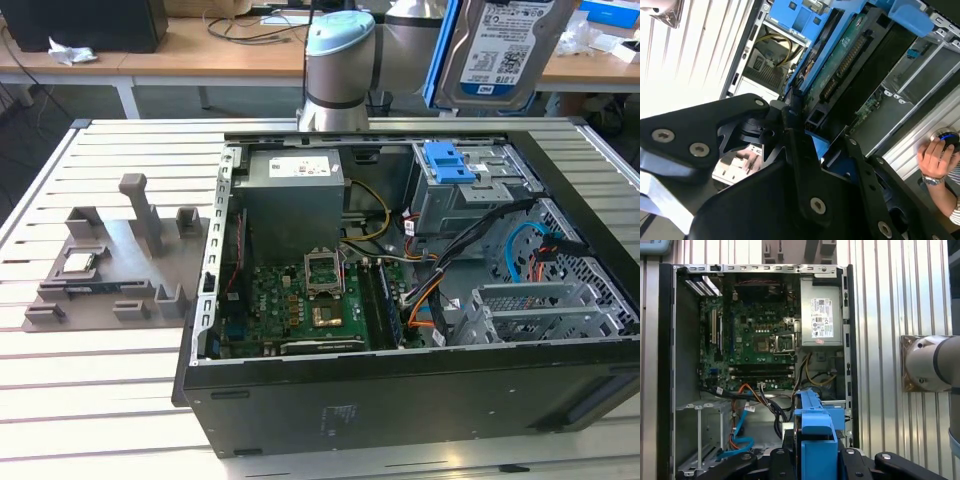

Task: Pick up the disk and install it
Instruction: 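Pick up the disk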

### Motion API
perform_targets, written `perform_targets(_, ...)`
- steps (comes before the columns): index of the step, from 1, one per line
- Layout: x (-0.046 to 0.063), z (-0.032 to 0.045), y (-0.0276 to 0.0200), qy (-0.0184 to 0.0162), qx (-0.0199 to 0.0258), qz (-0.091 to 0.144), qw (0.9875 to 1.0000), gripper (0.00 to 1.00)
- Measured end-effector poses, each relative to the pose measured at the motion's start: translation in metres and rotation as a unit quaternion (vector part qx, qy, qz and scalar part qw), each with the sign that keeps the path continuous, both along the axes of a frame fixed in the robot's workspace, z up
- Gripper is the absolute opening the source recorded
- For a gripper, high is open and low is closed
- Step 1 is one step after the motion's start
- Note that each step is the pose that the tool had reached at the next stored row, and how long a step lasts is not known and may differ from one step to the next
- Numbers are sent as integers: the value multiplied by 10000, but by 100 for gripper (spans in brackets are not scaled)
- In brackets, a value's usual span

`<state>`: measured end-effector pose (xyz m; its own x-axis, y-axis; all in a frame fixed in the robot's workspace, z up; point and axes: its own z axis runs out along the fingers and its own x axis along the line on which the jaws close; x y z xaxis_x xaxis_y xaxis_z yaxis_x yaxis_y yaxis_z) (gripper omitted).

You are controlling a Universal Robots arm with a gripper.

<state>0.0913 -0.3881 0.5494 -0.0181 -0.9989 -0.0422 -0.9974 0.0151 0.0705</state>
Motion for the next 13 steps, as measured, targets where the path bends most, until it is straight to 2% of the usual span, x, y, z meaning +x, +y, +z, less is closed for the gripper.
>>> perform_targets(7, 16, -1, -104, 0, 0, 0, 10000, 37)
perform_targets(13, 35, -2, -216, 0, 0, 0, 10000, 37)
